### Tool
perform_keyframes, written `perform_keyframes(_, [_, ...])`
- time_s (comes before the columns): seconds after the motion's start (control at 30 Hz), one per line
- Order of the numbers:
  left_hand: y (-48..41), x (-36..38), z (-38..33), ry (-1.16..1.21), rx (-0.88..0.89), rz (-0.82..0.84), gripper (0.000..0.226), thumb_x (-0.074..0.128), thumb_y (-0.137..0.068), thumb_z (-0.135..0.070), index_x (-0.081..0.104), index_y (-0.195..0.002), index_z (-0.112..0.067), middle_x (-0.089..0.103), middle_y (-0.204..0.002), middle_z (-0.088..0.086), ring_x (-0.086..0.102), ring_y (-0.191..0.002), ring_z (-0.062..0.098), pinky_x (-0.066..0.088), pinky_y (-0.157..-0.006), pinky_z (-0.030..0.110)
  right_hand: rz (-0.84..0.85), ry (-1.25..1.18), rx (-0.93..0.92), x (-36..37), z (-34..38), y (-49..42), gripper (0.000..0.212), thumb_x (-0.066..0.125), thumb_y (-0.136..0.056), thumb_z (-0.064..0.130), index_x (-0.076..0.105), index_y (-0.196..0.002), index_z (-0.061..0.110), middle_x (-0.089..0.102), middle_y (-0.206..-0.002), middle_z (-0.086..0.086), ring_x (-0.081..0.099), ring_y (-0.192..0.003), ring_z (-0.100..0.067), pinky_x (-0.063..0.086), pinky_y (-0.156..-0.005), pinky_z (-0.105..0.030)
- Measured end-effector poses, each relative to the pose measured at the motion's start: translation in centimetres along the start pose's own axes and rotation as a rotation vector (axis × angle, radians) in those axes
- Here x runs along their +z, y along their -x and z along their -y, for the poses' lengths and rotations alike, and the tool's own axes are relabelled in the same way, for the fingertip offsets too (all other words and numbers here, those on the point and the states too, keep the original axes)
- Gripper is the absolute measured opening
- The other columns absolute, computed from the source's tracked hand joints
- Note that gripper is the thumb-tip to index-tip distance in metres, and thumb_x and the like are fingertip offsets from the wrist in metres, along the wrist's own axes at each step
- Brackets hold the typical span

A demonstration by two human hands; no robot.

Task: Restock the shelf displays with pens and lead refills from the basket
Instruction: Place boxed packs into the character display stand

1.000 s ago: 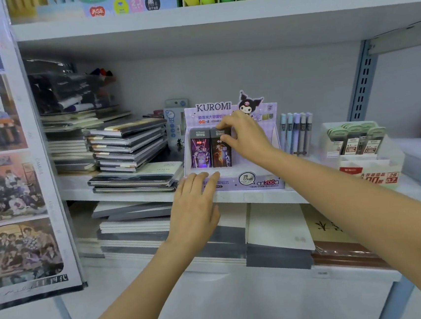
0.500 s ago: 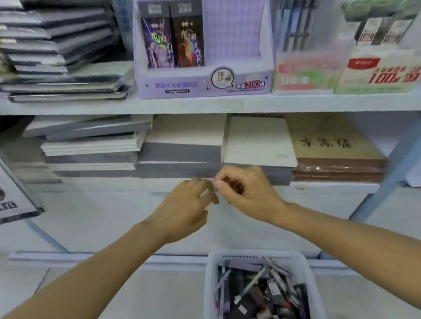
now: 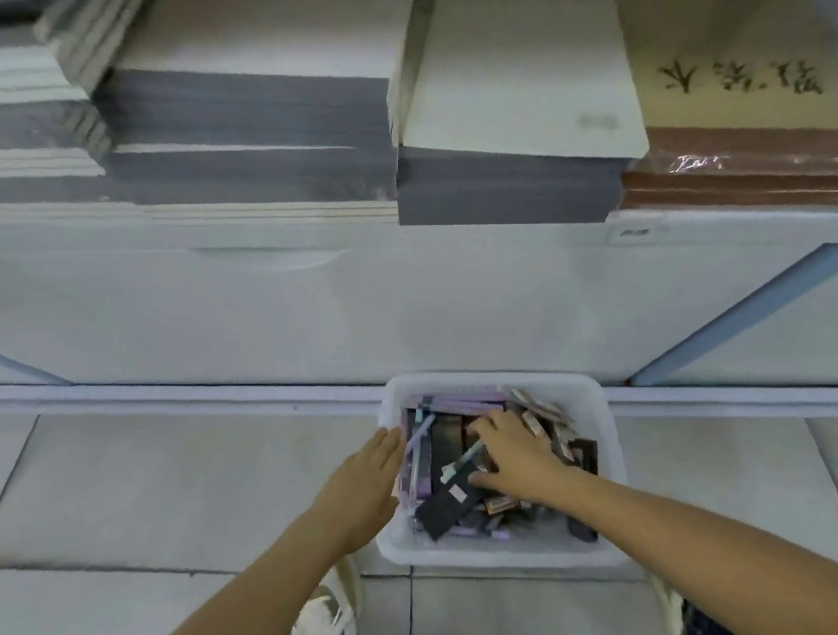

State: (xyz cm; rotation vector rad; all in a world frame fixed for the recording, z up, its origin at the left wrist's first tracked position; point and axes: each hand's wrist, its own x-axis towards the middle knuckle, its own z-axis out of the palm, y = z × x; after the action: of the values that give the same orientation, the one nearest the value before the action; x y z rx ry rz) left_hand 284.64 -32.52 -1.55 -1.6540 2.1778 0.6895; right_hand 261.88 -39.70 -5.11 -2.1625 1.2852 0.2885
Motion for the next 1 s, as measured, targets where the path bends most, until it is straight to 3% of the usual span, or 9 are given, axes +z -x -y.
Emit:
perform_keyframes(0.07, [0.0,1.0,-0.1,0.025,-0.021,-0.051,0.073,0.044,-0.101,-0.030,-0.004,-0.154,-0.013,-0.011,-0.162,0.004,-0.006,-0.149,0.017,0.005,-0.119,0.029,0.025,-0.035,0.022,1.9,0.0,0.3,0.058,0.070,-0.082,0.042,0.047,-0.128,0.014,0.040,-0.128,-0.004,0.047,-0.112,-0.022,0.044,-0.092,-0.034])
perform_keyframes(0.2, [0.0,1.4,-0.3,0.084,-0.006,-0.127,0.068,0.041,-0.102,-0.030,0.002,-0.154,-0.011,-0.005,-0.162,0.004,-0.004,-0.149,0.017,0.006,-0.120,0.029,0.128,-0.146,-0.019,1.6,-0.1,-0.2,0.036,0.075,-0.079,0.038,0.054,-0.100,0.017,0.051,-0.102,-0.001,0.053,-0.093,-0.021,0.044,-0.079,-0.034])
perform_keyframes(0.33, [0.1,0.7,-0.7,0.229,-0.003,-0.286,0.055,0.045,-0.100,-0.030,0.026,-0.150,-0.014,0.024,-0.158,0.003,0.023,-0.143,0.020,0.022,-0.116,0.028,0.123,-0.259,0.007,-0.1,-0.8,0.2,0.033,0.079,-0.075,0.033,0.064,-0.096,0.013,0.062,-0.097,-0.004,0.059,-0.088,-0.021,0.048,-0.081,-0.037])
perform_keyframes(0.43, [-0.4,-0.1,-1.2,0.398,-0.013,-0.424,0.037,0.052,-0.098,-0.026,0.054,-0.132,-0.015,0.051,-0.134,0.005,0.046,-0.121,0.020,0.038,-0.100,0.027,0.131,-0.396,0.024,-1.5,-0.6,0.4,0.022,0.079,-0.075,0.027,0.064,-0.090,0.023,0.063,-0.093,0.005,0.059,-0.086,-0.011,0.049,-0.075,-0.029])
perform_keyframes(0.63, [-1.4,-0.9,-4.2,0.716,0.084,-0.109,0.047,0.071,-0.083,-0.042,0.058,-0.123,-0.021,0.064,-0.107,-0.006,0.059,-0.094,0.013,0.047,-0.080,0.021,0.181,-0.695,-0.015,-4.1,0.8,1.1,0.020,0.078,-0.079,0.034,0.068,-0.094,0.025,0.068,-0.090,0.009,0.064,-0.084,-0.006,0.048,-0.073,-0.020])
perform_keyframes(0.7, [-1.7,-1.0,-4.7,0.754,0.052,-0.107,0.045,0.072,-0.083,-0.040,0.054,-0.120,-0.021,0.059,-0.097,-0.010,0.056,-0.085,0.009,0.040,-0.067,0.010,0.182,-0.791,-0.024,-4.4,1.1,1.6,0.016,0.073,-0.083,0.035,0.069,-0.096,0.026,0.070,-0.089,0.010,0.065,-0.084,-0.004,0.049,-0.075,-0.019])
perform_keyframes(0.8, [-1.9,-1.3,-4.9,0.757,-0.045,-0.115,0.037,0.068,-0.084,-0.037,0.048,-0.112,-0.023,0.055,-0.089,-0.009,0.052,-0.074,0.007,0.035,-0.056,0.013,0.121,-0.979,0.016,-4.7,1.3,1.7,0.023,0.061,-0.092,0.039,0.066,-0.109,0.023,0.069,-0.104,0.004,0.065,-0.096,-0.007,0.052,-0.085,-0.023])
perform_keyframes(0.87, [-1.8,-1.3,-4.3,0.781,-0.162,-0.152,0.033,0.065,-0.086,-0.033,0.046,-0.108,-0.020,0.056,-0.089,-0.005,0.054,-0.075,0.011,0.037,-0.057,0.017,0.054,-1.115,0.086,-4.9,1.3,1.4,0.023,0.051,-0.099,0.024,0.059,-0.116,0.011,0.066,-0.105,-0.006,0.066,-0.083,-0.012,0.056,-0.075,-0.025])
perform_keyframes(1.0, [-2.0,-1.1,-2.8,1.196,-0.380,-0.255,0.016,0.048,-0.096,-0.024,0.055,-0.103,-0.011,0.058,-0.082,0.007,0.053,-0.069,0.019,0.045,-0.065,0.030,-0.015,-0.823,0.056,-4.5,1.2,0.7,0.013,0.052,-0.098,0.013,0.061,-0.108,0.014,0.072,-0.093,-0.004,0.062,-0.058,-0.008,0.050,-0.054,-0.020])
